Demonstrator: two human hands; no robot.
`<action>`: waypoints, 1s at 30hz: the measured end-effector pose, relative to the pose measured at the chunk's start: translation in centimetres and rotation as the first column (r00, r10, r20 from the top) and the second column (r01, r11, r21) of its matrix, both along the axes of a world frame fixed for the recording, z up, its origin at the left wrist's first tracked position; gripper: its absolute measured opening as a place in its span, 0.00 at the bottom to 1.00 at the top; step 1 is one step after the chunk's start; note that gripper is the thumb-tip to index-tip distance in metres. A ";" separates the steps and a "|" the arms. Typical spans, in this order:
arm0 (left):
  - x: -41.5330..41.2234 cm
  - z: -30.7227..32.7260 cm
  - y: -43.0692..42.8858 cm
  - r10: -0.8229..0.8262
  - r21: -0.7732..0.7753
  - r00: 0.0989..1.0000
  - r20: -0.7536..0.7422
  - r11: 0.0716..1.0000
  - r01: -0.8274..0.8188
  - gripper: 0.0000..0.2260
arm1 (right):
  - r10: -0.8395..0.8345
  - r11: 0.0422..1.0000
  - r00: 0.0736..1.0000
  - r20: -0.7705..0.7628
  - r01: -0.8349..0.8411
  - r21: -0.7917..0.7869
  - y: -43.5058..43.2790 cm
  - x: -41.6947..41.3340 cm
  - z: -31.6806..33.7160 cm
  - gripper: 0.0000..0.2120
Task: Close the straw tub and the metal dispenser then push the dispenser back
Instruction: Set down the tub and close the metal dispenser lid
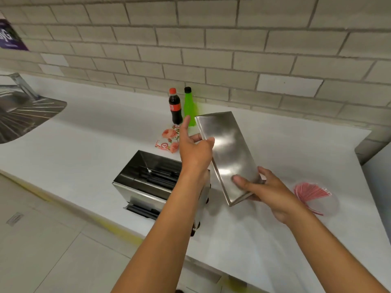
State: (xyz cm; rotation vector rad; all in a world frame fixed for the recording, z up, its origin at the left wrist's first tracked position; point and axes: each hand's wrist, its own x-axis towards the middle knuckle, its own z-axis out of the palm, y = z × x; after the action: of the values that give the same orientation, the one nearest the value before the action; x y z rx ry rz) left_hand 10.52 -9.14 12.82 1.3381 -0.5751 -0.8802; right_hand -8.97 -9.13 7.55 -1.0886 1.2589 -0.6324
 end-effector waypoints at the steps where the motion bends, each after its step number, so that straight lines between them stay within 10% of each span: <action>1: 1.1 0.0 0.1 0.004 -0.007 1.000 0.005 1.000 -0.004 0.39 | -0.054 0.998 0.997 0.055 0.051 0.040 -0.2 0.5 -0.2 0.62; 5: 5.8 0.5 0.7 0.005 -0.076 0.999 -0.044 0.997 -0.009 0.39 | -0.176 0.977 0.942 0.287 0.131 0.170 -0.6 3.2 -0.4 0.52; 11: 14.5 1.8 2.4 -0.140 -0.099 0.989 -0.045 0.986 0.135 0.34 | -0.309 0.951 0.897 0.317 0.287 0.113 -0.6 8.3 1.9 0.03; 15: 20.4 2.6 2.6 -0.212 0.009 0.977 0.029 0.977 0.212 0.18 | -0.352 0.933 0.892 0.283 0.360 0.025 -1.0 11.1 3.4 0.12; 30: 29.0 -3.3 5.3 -0.501 0.472 0.857 0.122 0.789 0.394 0.26 | -0.291 0.956 0.951 -0.102 0.284 -0.076 1.3 13.9 2.5 0.22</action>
State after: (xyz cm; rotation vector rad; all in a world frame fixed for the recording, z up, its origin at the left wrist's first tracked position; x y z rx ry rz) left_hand 39.51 -3.87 9.52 1.7667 -0.9607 -1.3029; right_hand 4.95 -7.81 10.01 -1.0087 1.5214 -0.8432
